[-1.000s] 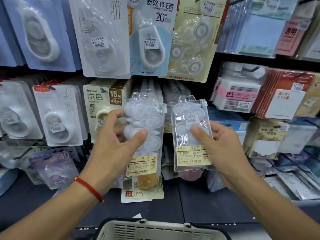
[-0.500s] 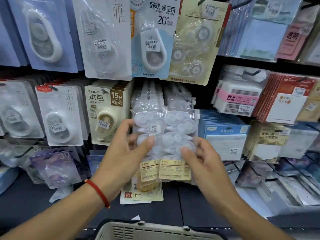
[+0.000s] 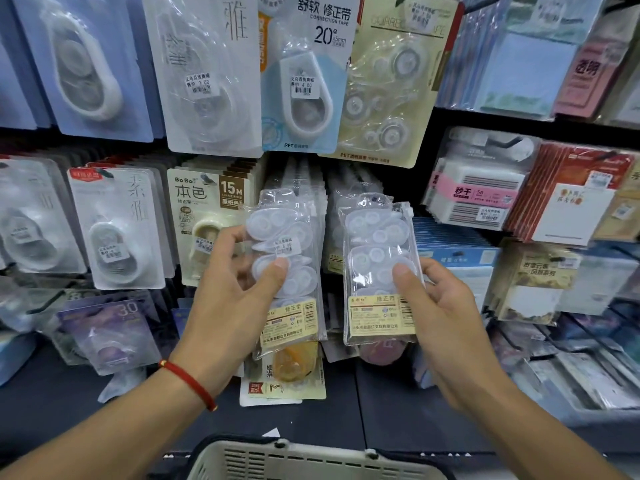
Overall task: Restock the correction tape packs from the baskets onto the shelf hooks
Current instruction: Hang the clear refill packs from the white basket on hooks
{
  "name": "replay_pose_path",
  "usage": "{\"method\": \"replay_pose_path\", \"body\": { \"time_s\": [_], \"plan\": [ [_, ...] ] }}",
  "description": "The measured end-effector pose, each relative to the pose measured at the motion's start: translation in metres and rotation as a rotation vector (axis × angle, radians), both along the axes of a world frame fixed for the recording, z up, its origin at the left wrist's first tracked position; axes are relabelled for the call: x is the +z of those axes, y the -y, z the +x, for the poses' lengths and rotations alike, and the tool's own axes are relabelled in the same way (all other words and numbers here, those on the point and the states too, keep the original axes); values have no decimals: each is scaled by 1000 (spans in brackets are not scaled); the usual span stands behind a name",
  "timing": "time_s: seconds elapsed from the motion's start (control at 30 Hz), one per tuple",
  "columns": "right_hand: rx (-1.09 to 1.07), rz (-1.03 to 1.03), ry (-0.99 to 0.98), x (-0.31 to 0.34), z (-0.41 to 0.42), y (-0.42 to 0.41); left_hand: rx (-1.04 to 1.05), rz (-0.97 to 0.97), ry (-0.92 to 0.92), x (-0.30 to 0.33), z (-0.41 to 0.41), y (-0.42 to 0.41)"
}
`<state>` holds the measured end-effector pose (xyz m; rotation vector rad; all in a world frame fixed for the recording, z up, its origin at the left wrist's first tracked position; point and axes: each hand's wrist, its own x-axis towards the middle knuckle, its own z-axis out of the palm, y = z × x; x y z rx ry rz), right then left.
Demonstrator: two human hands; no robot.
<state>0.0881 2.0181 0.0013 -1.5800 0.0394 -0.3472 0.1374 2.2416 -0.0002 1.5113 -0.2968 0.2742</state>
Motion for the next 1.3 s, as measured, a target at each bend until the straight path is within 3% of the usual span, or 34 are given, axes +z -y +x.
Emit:
{"method": "replay_pose_path", "body": {
  "time_s": [0.1, 0.17, 0.27, 0.33, 0.57, 0.93, 1.1, 1.13, 1.2, 1.23, 1.3],
  "plan": [
    [-265, -471, 61, -2, 0, 4, 3, -26, 3, 1, 0, 0],
    [-245, -633, 128, -1, -3, 1, -67, -32, 1, 3, -2, 3],
    [57, -515, 25, -7, -6, -10, -226, -16, -40, 1, -10, 12],
    [125, -416, 14, -11, -7, -15, -284, 8, -46, -2, -15, 20],
    [59, -128, 87, -10, -3, -10, -291, 140, -57, -5, -21, 25],
    [40, 36, 53, 1, -3, -4, -291, 69, -119, 1, -27, 33],
    [22, 4, 80, 3, 1, 2, -297, 80, -111, -1, -24, 35],
    [-10, -73, 58, 1, 3, 4, -285, 132, -100, -3, -21, 35],
    [-163, -499, 37, -6, 7, 13, -177, 397, 16, -10, -14, 30],
    [-226, -744, 79, -9, 8, 15, -90, 584, 133, -13, -10, 25],
    [-222, -1045, 297, -12, 14, 15, 45, 877, 372, -17, 0, 15]
  ]
}}
